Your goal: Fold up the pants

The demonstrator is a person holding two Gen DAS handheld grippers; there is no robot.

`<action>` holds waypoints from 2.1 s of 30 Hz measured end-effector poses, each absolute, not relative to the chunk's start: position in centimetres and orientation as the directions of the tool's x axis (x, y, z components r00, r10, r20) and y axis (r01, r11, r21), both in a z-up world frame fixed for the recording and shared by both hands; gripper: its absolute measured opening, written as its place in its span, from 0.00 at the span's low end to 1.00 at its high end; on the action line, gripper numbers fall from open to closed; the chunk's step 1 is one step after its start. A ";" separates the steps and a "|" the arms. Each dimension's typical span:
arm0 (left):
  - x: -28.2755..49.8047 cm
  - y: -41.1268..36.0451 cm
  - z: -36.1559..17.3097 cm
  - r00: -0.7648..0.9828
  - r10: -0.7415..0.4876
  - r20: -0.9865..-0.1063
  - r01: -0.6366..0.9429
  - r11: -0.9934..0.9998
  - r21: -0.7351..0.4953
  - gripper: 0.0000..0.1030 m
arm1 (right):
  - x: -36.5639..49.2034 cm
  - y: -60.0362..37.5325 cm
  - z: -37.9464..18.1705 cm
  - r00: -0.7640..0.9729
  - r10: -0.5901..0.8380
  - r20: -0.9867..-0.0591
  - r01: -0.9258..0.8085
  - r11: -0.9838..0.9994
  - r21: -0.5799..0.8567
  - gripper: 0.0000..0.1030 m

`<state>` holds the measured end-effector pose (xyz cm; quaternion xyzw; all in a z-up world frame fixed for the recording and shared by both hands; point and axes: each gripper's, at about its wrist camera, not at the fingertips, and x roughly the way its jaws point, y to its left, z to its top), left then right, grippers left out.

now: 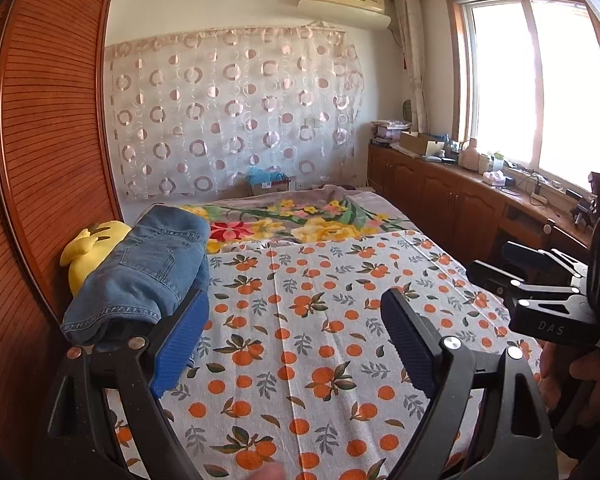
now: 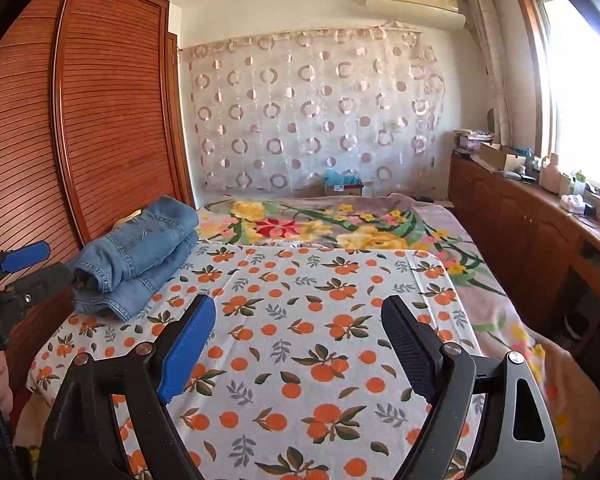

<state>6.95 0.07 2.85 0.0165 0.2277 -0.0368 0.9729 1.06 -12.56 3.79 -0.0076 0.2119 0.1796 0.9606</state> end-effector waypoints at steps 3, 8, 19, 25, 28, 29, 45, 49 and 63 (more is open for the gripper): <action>6.6 0.0 2.3 0.892 -0.068 -0.446 0.084 0.996 0.016 0.86 | 0.5 -12.7 3.5 0.847 0.341 -0.409 -0.346 0.936 0.063 0.84; 6.1 0.4 1.2 0.885 -0.061 -0.462 0.072 0.997 0.005 0.86 | 0.0 -13.1 3.0 0.844 0.339 -0.415 -0.349 0.936 0.056 0.84; 6.1 2.0 -1.9 0.854 -0.023 -0.519 0.027 1.000 0.000 0.86 | -0.6 -13.8 1.9 0.843 0.343 -0.414 -0.351 0.935 0.061 0.84; 5.9 2.4 -2.2 0.857 -0.014 -0.516 0.015 1.000 -0.001 0.86 | -0.1 -13.8 1.4 0.838 0.342 -0.425 -0.351 0.934 0.059 0.84; 5.8 2.4 -2.1 0.858 -0.012 -0.513 0.014 1.000 0.000 0.86 | 0.1 -13.8 1.3 0.835 0.345 -0.429 -0.352 0.934 0.064 0.84; 5.8 2.4 -2.1 0.859 -0.012 -0.512 0.013 1.000 -0.002 0.86 | 0.1 -13.9 1.3 0.835 0.345 -0.429 -0.353 0.933 0.064 0.84; 5.4 2.2 -1.2 0.868 -0.015 -0.497 0.015 1.000 -0.005 0.86 | -0.1 -13.9 1.2 0.834 0.349 -0.426 -0.357 0.932 0.065 0.84; 5.4 2.2 -1.1 0.869 -0.016 -0.495 0.016 1.000 -0.005 0.86 | -0.1 -13.9 1.1 0.833 0.352 -0.426 -0.359 0.931 0.066 0.84; 5.3 2.1 -1.1 0.870 -0.016 -0.493 0.016 1.000 -0.005 0.86 | 0.1 -14.1 1.1 0.835 0.358 -0.419 -0.364 0.929 0.068 0.84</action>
